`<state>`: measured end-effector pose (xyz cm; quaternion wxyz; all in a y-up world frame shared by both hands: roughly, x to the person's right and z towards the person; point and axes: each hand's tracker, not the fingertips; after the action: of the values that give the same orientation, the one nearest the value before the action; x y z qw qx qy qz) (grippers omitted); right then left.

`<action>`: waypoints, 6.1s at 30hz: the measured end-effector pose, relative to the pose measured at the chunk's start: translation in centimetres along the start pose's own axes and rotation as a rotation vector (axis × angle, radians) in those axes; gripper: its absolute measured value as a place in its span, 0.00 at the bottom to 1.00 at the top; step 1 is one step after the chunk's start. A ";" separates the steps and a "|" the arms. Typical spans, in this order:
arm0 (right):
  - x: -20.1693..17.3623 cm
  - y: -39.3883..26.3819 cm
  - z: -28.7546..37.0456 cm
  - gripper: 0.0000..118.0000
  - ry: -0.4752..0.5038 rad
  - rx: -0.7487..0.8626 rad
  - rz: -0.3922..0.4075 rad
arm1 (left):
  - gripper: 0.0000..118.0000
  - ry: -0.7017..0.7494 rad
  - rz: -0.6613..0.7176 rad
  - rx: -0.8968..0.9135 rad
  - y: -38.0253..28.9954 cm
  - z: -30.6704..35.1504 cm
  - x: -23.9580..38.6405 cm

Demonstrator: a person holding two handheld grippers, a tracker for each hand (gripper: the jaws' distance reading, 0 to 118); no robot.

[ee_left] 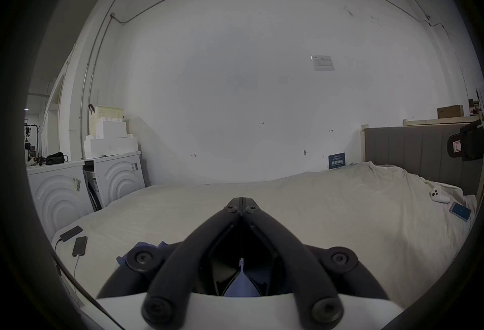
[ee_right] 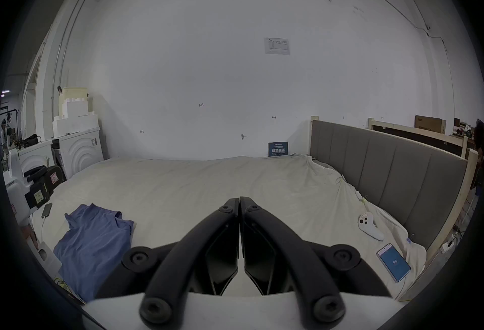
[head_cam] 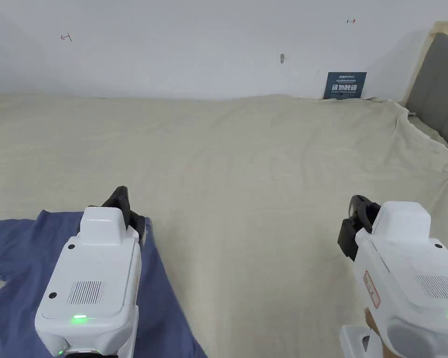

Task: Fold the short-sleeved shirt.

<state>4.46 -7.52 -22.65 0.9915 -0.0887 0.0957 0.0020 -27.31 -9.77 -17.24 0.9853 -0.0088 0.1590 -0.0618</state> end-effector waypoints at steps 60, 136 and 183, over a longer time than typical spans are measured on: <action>-19.8 0.4 -2.9 0.00 0.464 -0.033 0.081 | 0.04 0.294 0.138 -0.317 -2.9 5.3 -19.8; 3.6 1.2 -1.9 0.00 0.012 -0.001 -0.050 | 0.00 -0.792 0.757 -0.392 16.8 -16.7 -3.2; 9.1 0.0 1.2 0.00 -0.117 -0.032 -0.059 | 0.99 -0.644 0.378 -0.629 3.2 -9.3 15.0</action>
<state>13.58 -7.45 -23.27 0.9934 -0.1069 0.0350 -0.0204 -15.68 -8.40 -30.85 0.9280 -0.2958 -0.1440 0.1749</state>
